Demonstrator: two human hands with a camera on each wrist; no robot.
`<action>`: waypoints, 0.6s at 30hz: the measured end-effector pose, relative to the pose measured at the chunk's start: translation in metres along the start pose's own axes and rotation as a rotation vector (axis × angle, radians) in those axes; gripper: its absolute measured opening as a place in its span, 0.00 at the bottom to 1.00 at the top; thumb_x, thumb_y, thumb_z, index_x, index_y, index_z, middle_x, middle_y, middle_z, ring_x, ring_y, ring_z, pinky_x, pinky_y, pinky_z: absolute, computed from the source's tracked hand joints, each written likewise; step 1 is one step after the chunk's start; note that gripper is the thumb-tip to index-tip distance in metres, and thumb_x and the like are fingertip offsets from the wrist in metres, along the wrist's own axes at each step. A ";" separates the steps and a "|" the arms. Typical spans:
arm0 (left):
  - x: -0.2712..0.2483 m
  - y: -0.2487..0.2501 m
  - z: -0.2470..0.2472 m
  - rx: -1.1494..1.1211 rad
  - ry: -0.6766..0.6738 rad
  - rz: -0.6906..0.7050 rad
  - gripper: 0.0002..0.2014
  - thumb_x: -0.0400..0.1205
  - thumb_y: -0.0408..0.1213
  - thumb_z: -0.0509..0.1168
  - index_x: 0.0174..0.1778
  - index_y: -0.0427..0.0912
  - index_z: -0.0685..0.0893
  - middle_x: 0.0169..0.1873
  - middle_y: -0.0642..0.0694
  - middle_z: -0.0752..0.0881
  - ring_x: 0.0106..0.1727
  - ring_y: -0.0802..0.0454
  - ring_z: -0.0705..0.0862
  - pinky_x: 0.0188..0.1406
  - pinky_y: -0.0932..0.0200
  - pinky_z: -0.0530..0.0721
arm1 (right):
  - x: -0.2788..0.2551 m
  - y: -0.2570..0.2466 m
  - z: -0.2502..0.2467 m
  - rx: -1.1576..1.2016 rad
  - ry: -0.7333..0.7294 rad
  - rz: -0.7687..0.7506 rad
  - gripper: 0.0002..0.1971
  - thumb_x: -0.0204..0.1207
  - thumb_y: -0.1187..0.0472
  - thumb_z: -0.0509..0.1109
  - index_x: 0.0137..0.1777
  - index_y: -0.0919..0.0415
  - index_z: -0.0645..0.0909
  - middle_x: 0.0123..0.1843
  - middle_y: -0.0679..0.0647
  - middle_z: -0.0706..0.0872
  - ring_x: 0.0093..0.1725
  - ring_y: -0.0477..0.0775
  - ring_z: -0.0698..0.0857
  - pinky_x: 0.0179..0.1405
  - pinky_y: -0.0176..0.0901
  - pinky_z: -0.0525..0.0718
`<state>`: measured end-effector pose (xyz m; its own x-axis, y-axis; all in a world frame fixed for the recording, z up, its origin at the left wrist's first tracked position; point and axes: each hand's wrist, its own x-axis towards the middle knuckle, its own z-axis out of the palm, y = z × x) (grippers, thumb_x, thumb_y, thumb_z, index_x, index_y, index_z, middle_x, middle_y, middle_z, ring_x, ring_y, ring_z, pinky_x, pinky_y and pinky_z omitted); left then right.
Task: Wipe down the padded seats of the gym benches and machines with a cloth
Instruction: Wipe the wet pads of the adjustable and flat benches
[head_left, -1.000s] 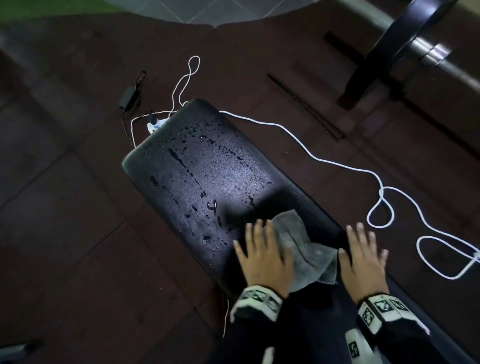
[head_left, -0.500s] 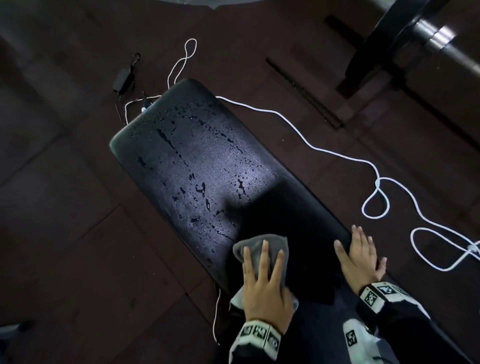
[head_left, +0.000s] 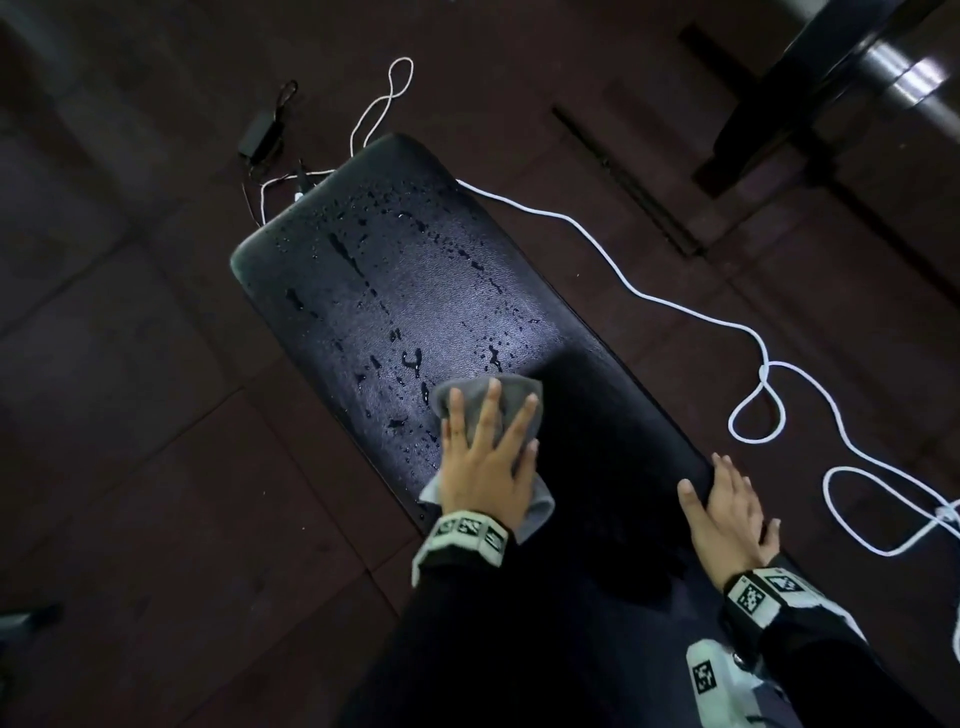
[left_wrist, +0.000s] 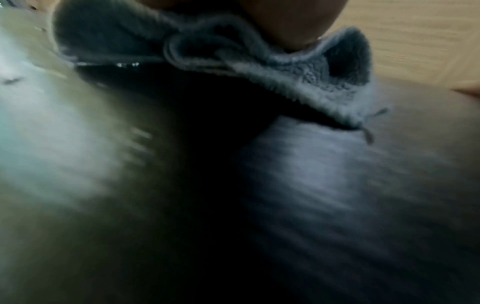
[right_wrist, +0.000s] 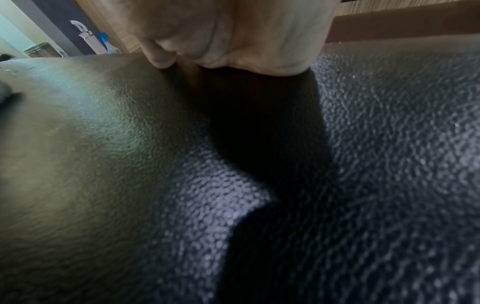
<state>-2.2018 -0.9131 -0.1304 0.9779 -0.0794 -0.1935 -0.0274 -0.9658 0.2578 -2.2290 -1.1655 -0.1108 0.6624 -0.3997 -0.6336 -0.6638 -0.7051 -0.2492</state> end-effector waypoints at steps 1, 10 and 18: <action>0.007 -0.017 -0.002 0.032 -0.007 -0.011 0.26 0.86 0.56 0.45 0.82 0.62 0.55 0.82 0.43 0.63 0.82 0.27 0.46 0.79 0.28 0.47 | 0.000 0.000 0.000 0.000 0.004 0.002 0.29 0.82 0.42 0.53 0.82 0.44 0.52 0.84 0.40 0.52 0.82 0.45 0.47 0.78 0.61 0.39; -0.054 -0.047 0.012 -0.204 0.275 -0.377 0.27 0.82 0.50 0.55 0.78 0.47 0.69 0.80 0.32 0.60 0.78 0.19 0.51 0.78 0.34 0.47 | 0.000 -0.001 0.002 0.010 0.018 -0.015 0.39 0.68 0.36 0.45 0.81 0.47 0.54 0.84 0.41 0.53 0.82 0.46 0.48 0.77 0.62 0.39; -0.110 0.039 0.030 -0.120 0.066 -0.123 0.27 0.83 0.48 0.55 0.80 0.46 0.67 0.79 0.32 0.66 0.81 0.23 0.52 0.76 0.27 0.53 | 0.002 0.000 0.003 -0.004 0.037 -0.018 0.50 0.57 0.28 0.37 0.81 0.47 0.54 0.83 0.42 0.54 0.82 0.47 0.49 0.77 0.62 0.40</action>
<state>-2.3166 -0.9493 -0.1271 0.9840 0.0576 -0.1685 0.1140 -0.9306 0.3480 -2.2287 -1.1642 -0.1146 0.6868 -0.4084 -0.6013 -0.6502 -0.7149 -0.2572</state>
